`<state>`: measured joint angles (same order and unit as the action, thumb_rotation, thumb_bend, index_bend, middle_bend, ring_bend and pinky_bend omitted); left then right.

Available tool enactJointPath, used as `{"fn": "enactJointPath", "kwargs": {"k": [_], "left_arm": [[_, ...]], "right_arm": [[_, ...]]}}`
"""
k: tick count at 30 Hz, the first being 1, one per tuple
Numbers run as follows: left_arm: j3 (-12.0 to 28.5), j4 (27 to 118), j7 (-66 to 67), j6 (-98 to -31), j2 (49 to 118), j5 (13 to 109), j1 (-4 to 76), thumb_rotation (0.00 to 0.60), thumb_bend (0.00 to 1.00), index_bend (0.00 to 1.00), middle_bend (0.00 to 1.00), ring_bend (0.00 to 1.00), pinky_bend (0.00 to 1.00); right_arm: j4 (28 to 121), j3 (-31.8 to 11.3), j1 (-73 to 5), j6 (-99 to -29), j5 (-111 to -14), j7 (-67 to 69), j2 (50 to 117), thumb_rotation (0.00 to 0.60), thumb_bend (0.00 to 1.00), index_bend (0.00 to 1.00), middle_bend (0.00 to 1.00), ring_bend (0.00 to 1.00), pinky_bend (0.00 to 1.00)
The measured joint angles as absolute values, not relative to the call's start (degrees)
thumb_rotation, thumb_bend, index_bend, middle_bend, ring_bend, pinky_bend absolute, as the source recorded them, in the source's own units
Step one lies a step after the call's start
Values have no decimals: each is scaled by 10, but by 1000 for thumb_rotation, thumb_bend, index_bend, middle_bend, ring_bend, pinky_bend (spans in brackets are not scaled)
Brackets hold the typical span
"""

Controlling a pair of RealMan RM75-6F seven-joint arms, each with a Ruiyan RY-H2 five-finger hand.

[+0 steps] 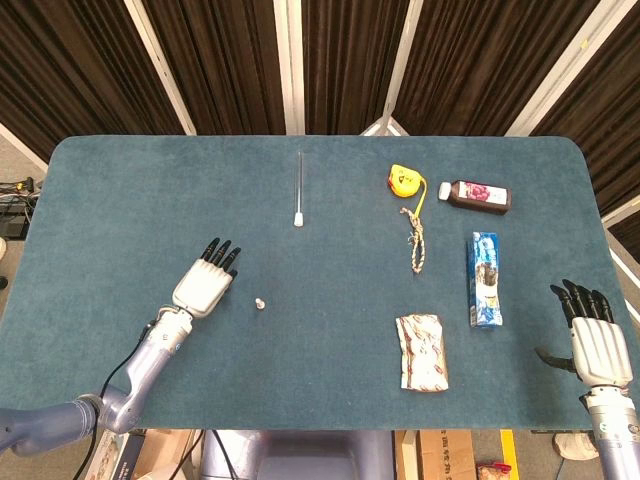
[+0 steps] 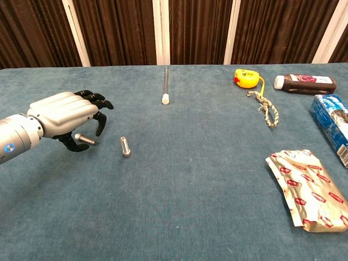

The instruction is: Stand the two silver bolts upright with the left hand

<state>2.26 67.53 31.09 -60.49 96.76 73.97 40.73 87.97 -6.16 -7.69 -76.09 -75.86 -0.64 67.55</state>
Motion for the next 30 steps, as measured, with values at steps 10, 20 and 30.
{"fn": "enactJointPath", "kwargs": {"k": [10, 20, 30], "left_arm": [[29, 662, 323, -602, 976, 744, 404, 600, 449, 503, 91, 0, 0], [34, 648, 335, -591, 989, 739, 403, 600, 457, 518, 94, 0, 0], [37, 640, 336, -588, 997, 743, 402, 600, 469, 544, 101, 0, 0]], "right_arm": [[880, -61, -77, -760, -758, -6, 675, 600, 157, 145, 91, 65, 0], [879, -62, -77, -761, -757, -7, 676, 600, 157, 145, 91, 65, 0], [878, -62, -77, -760, -757, -7, 677, 600, 157, 145, 90, 65, 0]]}}
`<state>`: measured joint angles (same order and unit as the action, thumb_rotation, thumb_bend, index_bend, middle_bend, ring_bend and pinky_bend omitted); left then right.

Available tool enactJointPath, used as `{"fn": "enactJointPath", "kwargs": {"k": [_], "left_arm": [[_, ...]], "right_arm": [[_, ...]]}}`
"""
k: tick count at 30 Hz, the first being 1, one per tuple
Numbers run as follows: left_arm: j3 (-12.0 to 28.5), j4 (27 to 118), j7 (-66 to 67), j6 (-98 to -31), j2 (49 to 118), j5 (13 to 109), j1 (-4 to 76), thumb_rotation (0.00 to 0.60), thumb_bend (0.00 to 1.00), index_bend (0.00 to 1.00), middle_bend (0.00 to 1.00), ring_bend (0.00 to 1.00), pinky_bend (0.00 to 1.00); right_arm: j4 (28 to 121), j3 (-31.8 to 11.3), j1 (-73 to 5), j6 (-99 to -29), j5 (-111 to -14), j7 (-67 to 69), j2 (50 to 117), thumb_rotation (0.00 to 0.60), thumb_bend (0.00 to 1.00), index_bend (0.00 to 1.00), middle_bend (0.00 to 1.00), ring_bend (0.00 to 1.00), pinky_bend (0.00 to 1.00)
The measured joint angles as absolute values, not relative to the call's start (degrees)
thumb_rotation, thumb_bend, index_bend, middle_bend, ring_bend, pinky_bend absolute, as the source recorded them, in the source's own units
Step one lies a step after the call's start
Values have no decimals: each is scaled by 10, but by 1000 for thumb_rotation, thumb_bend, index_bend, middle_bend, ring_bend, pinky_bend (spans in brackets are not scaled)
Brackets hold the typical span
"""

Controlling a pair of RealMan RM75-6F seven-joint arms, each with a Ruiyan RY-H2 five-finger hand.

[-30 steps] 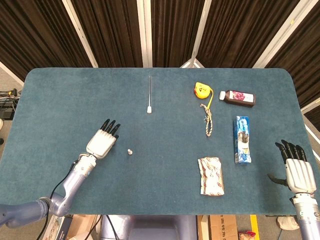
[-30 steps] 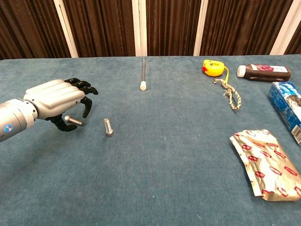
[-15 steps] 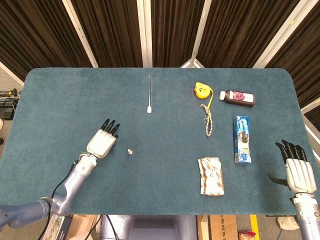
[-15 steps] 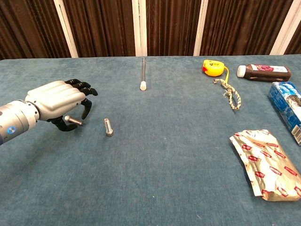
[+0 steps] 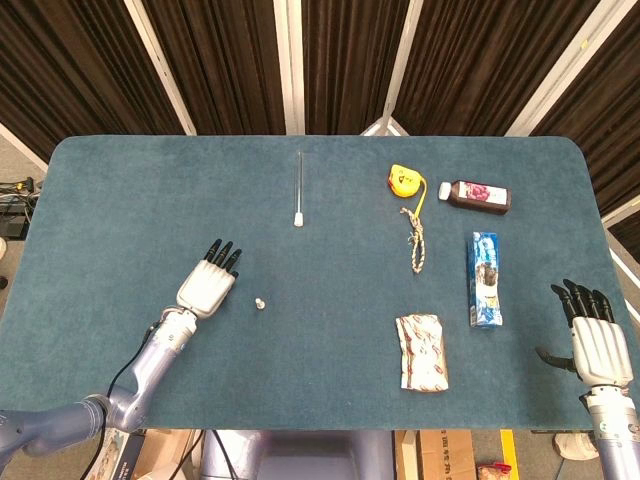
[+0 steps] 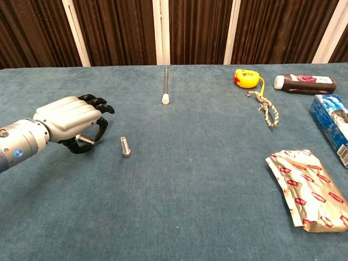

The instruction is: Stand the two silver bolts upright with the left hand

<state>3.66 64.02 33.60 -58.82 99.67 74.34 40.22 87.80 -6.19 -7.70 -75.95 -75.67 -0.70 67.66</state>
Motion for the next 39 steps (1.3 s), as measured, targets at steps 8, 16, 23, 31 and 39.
{"fn": "enactJointPath", "kwargs": {"k": [8, 16, 23, 31, 39], "left_arm": [[39, 633, 337, -586, 1002, 745, 401, 600, 475, 547, 102, 0, 0], [43, 643, 322, -594, 999, 753, 400, 600, 491, 565, 108, 0, 0], [58, 683, 288, -598, 980, 743, 394, 600, 491, 565, 108, 0, 0], [83, 750, 221, -586, 930, 706, 381, 600, 491, 566, 112, 0, 0], [110, 794, 132, -553, 889, 661, 371, 600, 497, 566, 114, 0, 0]], "right_arm": [[878, -62, -77, -758, -756, -7, 677, 600, 157, 145, 91, 65, 0], [878, -61, -77, -758, -757, -7, 677, 600, 157, 145, 91, 65, 0], [878, -61, -78, -757, -756, -7, 677, 600, 157, 145, 91, 65, 0], [880, -60, -79, -754, -755, -13, 678, 600, 157, 145, 90, 65, 0], [880, -59, -80, -750, -752, -22, 682, 600, 157, 145, 91, 65, 0]]}}
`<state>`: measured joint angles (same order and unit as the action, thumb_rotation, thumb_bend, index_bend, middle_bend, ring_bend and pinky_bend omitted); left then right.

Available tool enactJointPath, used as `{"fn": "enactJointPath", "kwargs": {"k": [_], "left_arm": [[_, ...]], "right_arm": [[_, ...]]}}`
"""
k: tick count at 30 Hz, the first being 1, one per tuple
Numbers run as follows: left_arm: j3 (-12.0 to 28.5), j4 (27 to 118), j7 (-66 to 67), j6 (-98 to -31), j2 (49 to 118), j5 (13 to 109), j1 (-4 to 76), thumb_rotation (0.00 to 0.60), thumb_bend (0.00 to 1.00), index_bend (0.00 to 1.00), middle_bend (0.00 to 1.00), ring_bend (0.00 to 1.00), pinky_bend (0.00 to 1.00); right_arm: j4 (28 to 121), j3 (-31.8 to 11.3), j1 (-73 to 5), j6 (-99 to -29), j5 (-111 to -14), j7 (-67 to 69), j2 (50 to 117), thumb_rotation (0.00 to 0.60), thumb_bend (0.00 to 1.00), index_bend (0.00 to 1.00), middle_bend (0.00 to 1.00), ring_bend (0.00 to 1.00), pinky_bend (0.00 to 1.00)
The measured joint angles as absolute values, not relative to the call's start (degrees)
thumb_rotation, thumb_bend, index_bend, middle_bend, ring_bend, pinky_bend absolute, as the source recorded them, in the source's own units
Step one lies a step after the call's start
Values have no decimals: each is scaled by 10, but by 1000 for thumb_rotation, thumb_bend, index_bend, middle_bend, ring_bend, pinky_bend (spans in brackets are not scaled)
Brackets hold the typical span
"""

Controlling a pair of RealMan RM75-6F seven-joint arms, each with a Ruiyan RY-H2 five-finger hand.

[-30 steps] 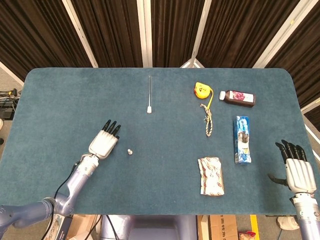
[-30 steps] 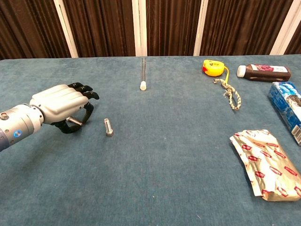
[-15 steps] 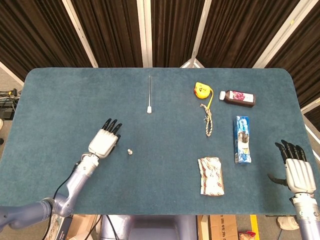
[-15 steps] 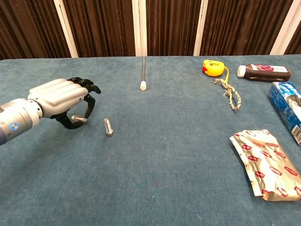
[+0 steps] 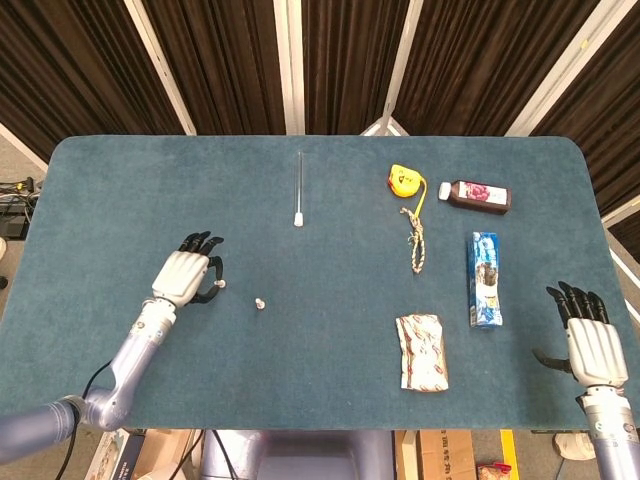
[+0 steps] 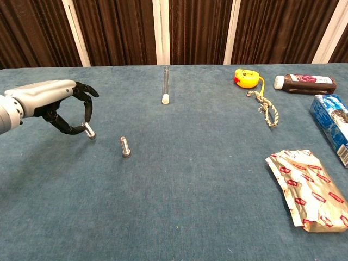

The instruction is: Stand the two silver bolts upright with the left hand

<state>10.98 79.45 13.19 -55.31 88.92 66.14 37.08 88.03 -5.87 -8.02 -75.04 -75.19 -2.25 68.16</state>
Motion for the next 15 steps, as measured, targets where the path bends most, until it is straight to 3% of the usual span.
{"fn": "enactJointPath", "kwargs": {"k": [15], "left_arm": [[116, 782, 94, -520, 886, 629, 374, 600, 494, 566, 113, 0, 0]], "right_arm": [[881, -59, -80, -749, -749, -23, 681, 600, 157, 145, 91, 65, 0]]}}
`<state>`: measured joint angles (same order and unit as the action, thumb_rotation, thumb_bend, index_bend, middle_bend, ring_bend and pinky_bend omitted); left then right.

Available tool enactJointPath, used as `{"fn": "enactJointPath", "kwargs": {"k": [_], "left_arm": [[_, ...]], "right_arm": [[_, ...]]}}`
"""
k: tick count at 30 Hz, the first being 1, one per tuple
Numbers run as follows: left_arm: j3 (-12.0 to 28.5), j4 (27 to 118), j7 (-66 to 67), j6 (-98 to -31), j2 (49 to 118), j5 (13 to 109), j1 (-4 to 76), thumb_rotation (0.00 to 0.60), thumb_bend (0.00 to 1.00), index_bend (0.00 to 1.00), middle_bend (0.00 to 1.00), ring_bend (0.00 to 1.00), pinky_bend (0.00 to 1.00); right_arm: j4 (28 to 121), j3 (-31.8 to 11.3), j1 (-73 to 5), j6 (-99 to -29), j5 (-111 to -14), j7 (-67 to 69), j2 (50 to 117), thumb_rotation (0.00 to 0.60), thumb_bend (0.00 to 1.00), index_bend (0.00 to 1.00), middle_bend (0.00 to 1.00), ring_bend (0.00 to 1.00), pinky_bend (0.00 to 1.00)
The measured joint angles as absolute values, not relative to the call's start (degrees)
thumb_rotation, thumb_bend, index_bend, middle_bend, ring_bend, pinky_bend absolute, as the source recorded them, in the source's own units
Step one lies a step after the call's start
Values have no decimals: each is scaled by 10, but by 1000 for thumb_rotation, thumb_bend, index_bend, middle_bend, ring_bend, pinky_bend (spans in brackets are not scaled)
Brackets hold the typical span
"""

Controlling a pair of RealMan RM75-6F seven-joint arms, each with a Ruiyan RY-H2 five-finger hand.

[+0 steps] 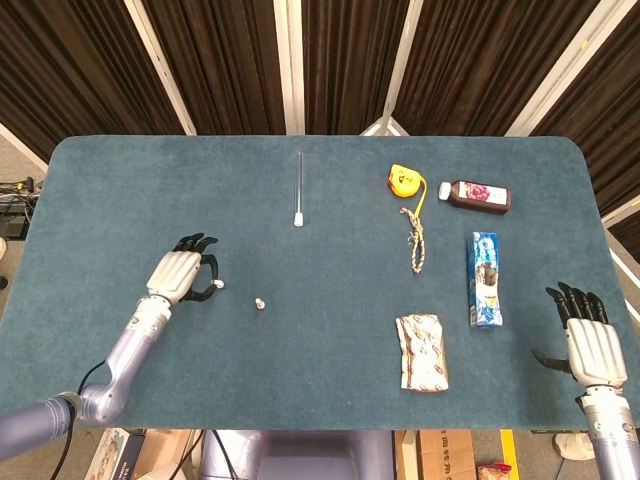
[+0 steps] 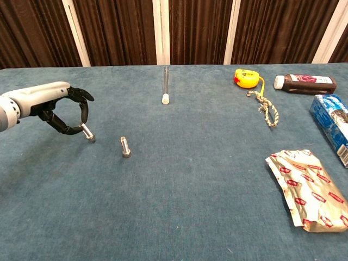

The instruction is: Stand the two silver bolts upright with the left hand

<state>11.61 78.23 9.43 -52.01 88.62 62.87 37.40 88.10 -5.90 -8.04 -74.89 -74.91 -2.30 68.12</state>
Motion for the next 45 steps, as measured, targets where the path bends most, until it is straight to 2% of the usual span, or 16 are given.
{"fn": "enactJointPath", "kwargs": {"k": [9, 15, 24, 30, 37, 40, 45], "left_arm": [[108, 777, 117, -521, 893, 624, 379, 600, 466, 466, 81, 0, 0], [103, 784, 121, -517, 884, 629, 383, 600, 429, 268, 31, 0, 0], [104, 856, 127, -548, 850, 667, 381, 600, 408, 255, 26, 0, 0], [94, 966, 202, -638, 796, 707, 353, 600, 407, 265, 26, 0, 0], [51, 1115, 316, -822, 713, 752, 248, 600, 407, 286, 24, 0, 0], [20, 1135, 303, -881, 670, 775, 189, 600, 407, 285, 22, 0, 0], [-10, 1126, 223, -913, 634, 796, 143, 600, 404, 282, 21, 0, 0]], "right_arm": [[881, -59, -81, -749, -749, -23, 682, 600, 157, 145, 91, 65, 0], [881, -58, -81, -748, -751, -25, 683, 600, 157, 146, 91, 65, 0], [884, -55, -83, -746, -757, -25, 684, 600, 157, 145, 91, 65, 0], [884, -54, -83, -748, -759, -27, 685, 600, 157, 145, 91, 65, 0], [885, -54, -82, -755, -765, -26, 684, 600, 157, 145, 91, 65, 0], [884, -54, -82, -755, -765, -27, 683, 600, 157, 145, 91, 65, 0], [884, -54, -83, -755, -769, -23, 681, 600, 157, 145, 91, 65, 0]]}}
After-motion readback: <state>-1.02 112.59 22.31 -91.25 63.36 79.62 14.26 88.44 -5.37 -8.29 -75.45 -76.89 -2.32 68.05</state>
